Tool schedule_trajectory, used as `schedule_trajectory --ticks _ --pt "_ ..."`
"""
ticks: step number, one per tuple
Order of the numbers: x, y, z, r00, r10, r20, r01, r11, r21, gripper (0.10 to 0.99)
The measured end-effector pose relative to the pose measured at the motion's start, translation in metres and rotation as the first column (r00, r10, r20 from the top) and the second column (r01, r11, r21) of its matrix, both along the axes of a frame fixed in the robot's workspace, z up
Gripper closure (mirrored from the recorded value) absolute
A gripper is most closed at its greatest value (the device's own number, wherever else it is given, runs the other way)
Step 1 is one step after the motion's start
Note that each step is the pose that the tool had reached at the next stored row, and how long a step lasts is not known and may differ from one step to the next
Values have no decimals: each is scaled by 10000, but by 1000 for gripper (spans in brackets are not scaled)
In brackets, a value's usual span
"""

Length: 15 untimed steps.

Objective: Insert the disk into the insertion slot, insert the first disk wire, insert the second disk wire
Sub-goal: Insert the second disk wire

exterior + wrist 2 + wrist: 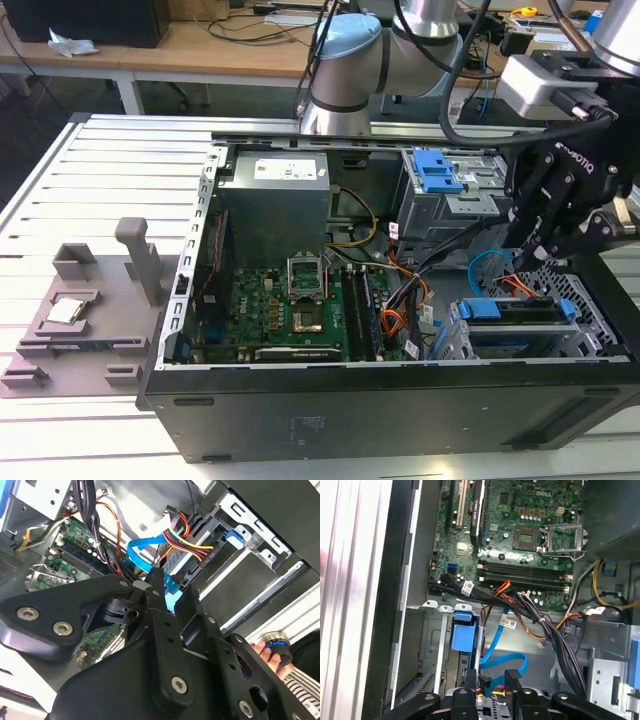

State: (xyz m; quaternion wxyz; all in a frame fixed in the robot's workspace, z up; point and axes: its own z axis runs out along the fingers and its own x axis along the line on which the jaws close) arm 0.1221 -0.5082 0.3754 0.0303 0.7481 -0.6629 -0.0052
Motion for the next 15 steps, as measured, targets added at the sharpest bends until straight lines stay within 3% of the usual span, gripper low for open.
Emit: schedule_trajectory --ticks 2,6,8,9,10,15 --pt "0 0 -2 10000 28 0 -28 10000 -85 725" --pt "-1 0 -2 10000 27 0 -27 10000 -87 725" --pt "-1 0 -2 10000 27 0 -27 10000 -90 871" --pt "-1 0 -2 10000 27 0 -27 10000 -91 871" --pt "-1 0 -2 10000 27 0 -27 10000 -92 925" --pt "-1 0 -2 10000 27 0 -27 9999 -97 929"
